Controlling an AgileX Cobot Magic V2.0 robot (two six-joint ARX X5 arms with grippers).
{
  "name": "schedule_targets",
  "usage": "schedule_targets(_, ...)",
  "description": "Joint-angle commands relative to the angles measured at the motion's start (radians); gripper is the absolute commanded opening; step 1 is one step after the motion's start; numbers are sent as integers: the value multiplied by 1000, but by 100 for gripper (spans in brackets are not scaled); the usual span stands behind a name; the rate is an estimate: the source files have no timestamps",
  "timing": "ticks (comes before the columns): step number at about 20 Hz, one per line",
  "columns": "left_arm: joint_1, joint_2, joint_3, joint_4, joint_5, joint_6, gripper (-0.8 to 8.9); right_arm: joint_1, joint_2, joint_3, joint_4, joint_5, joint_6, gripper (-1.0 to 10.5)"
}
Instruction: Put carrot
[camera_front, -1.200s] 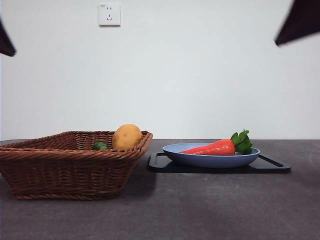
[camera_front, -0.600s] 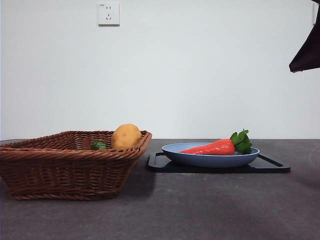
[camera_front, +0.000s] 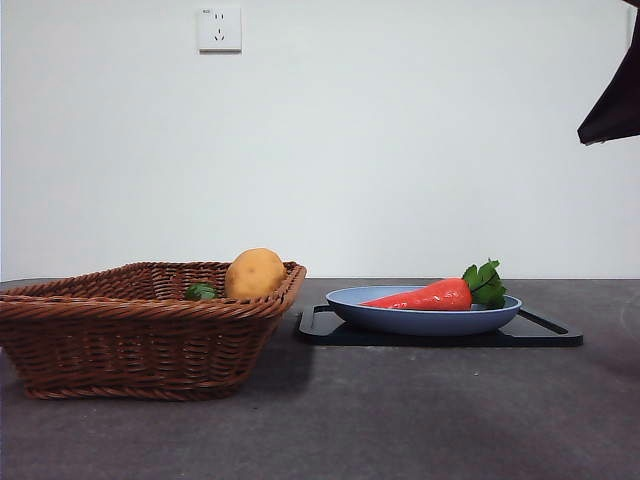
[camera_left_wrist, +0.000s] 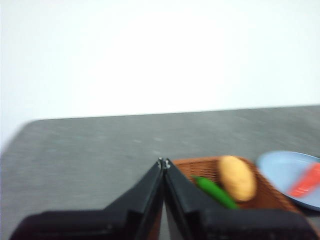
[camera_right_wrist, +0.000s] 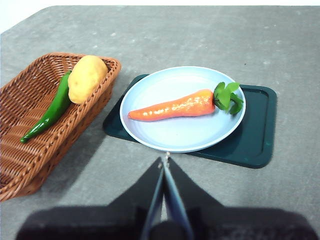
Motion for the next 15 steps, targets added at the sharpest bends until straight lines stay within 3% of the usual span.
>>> schedule_targets(1,86,-45,-81,13,-2,47,8,5,2,8,12,3,10,4)
schedule_targets(4,164,-86,-212,86,1,42,8,5,2,8,12,3,10,4)
schedule_targets(8,182,-99,-395,221,2,27,8,5,2,8,12,3,10,4)
schedule_targets(15,182,-116,-487,233,3,5,8,5,2,8,12,3,10,4)
